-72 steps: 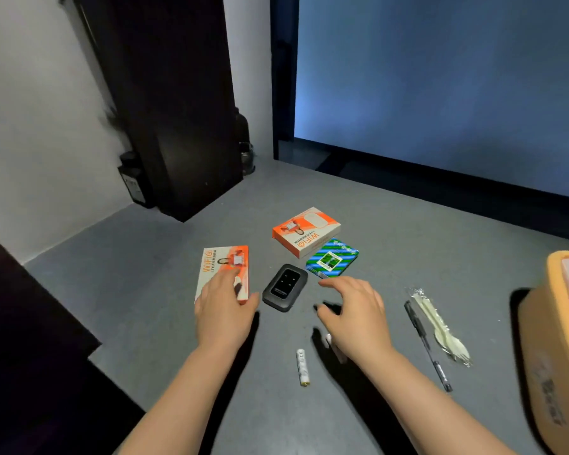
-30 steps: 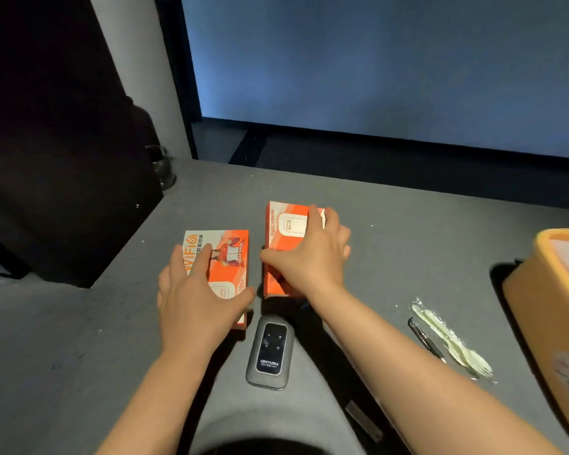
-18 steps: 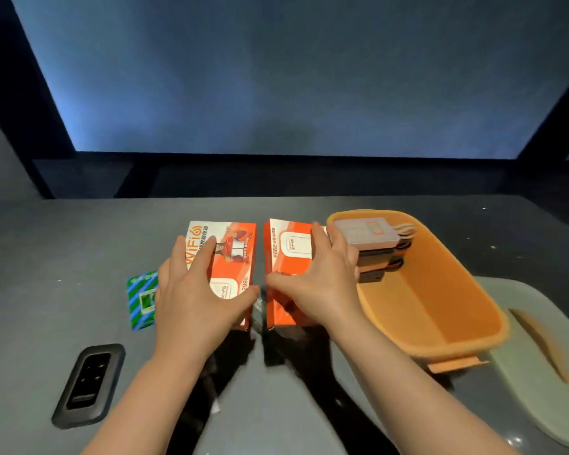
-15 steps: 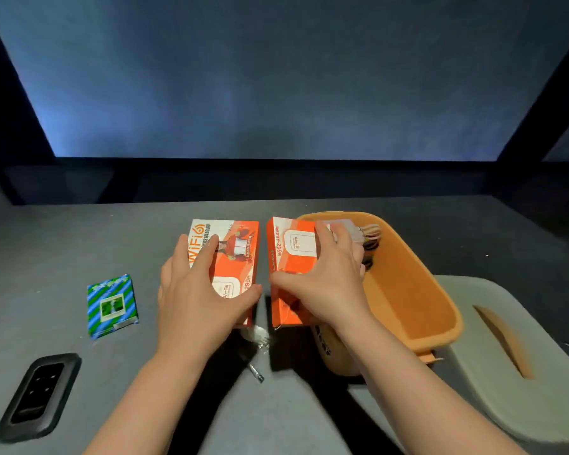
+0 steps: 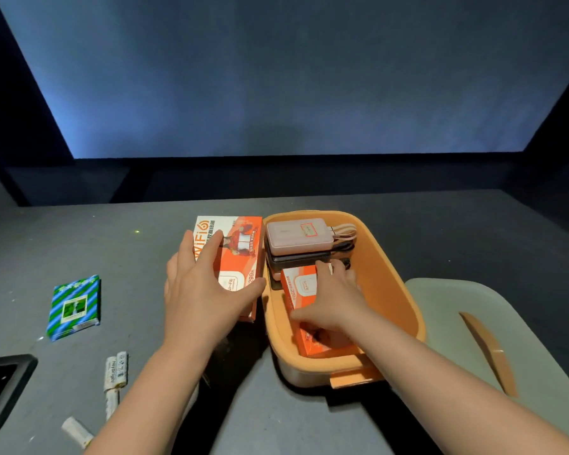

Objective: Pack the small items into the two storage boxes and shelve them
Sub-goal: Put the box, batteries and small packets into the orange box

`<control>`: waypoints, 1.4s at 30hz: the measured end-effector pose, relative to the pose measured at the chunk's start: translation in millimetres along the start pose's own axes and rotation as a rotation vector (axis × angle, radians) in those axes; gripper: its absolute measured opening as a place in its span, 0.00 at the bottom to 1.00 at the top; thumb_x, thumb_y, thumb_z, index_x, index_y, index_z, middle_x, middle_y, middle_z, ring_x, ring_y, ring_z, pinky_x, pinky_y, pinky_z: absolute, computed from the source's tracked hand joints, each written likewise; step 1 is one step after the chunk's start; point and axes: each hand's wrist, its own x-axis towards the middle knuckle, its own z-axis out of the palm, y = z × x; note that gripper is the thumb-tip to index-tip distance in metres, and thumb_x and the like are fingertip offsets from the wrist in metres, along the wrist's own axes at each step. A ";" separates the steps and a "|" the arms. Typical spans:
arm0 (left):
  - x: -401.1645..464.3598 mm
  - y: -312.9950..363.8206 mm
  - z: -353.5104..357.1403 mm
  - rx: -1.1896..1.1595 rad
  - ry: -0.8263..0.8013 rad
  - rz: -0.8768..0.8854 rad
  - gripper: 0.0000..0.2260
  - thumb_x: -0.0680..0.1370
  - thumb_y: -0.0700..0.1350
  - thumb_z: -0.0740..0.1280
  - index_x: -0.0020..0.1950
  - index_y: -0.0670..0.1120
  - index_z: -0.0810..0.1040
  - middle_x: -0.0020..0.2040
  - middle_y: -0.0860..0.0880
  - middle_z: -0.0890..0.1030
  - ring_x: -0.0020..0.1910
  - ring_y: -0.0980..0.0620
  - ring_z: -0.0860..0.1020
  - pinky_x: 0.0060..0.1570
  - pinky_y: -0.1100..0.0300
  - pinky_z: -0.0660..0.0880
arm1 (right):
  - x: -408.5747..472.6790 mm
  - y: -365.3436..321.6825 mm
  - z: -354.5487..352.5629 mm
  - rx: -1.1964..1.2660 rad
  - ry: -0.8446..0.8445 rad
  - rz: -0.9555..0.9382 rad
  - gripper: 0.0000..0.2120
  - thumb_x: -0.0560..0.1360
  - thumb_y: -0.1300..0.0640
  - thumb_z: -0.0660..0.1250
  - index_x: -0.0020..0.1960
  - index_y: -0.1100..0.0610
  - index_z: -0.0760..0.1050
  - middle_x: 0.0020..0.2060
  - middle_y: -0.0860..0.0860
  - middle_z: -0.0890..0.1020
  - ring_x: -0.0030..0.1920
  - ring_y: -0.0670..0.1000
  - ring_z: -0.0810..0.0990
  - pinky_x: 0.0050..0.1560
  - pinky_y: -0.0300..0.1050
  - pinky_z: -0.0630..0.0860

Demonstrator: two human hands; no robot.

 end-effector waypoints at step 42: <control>-15.1 33.5 17.4 -0.754 -0.353 -0.107 0.28 0.71 0.35 0.72 0.67 0.51 0.71 0.50 0.53 0.80 0.38 0.61 0.81 0.37 0.68 0.76 | -31.0 10.9 -31.1 0.938 0.127 0.042 0.18 0.77 0.41 0.63 0.66 0.43 0.69 0.60 0.46 0.78 0.53 0.47 0.81 0.52 0.48 0.80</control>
